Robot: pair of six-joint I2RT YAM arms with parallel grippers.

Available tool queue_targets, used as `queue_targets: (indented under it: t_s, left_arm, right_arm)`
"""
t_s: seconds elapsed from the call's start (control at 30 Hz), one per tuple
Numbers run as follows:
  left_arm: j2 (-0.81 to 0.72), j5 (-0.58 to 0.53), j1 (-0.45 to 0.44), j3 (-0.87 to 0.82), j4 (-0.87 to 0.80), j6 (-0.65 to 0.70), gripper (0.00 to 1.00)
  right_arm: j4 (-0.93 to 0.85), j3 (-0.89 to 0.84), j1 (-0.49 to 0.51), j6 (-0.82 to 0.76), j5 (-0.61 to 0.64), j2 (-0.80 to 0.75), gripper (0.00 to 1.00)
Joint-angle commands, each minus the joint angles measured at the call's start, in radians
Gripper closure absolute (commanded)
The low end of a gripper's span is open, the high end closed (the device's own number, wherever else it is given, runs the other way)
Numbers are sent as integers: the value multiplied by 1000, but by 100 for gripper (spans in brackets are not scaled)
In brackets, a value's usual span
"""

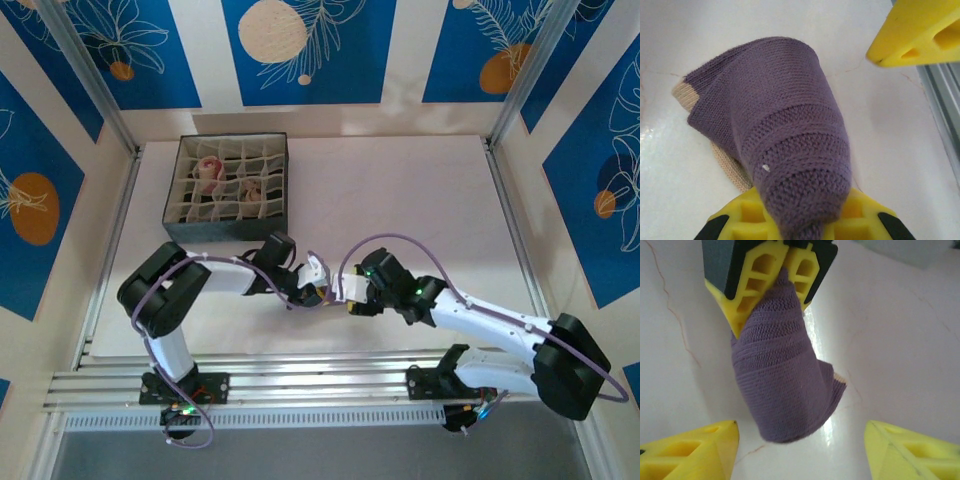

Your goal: Roll the socks

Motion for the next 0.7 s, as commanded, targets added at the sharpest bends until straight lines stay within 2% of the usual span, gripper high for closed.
queue_targets:
  t_s: [0.0,0.4,0.5,0.6,0.67]
  left_arm:
    - [24,101,20,41,-124,-16,100]
    - [47,218,66,100,-143,-86,100]
    - [51,252,73,120,-161,-97,100]
    - [52,277,77,130,-161,-120,100]
    - [42,279,79,131,-157,-128,99]
  right_arm:
    - [98,-5,13,-53,8,33,33]
    - [147,32,11,-73,-74,264,35]
    - [170,50,12,-63,-80,324,39]
    - [174,81,26,-40,-69,378,54]
    - [175,96,40,-24,-54,402,78]
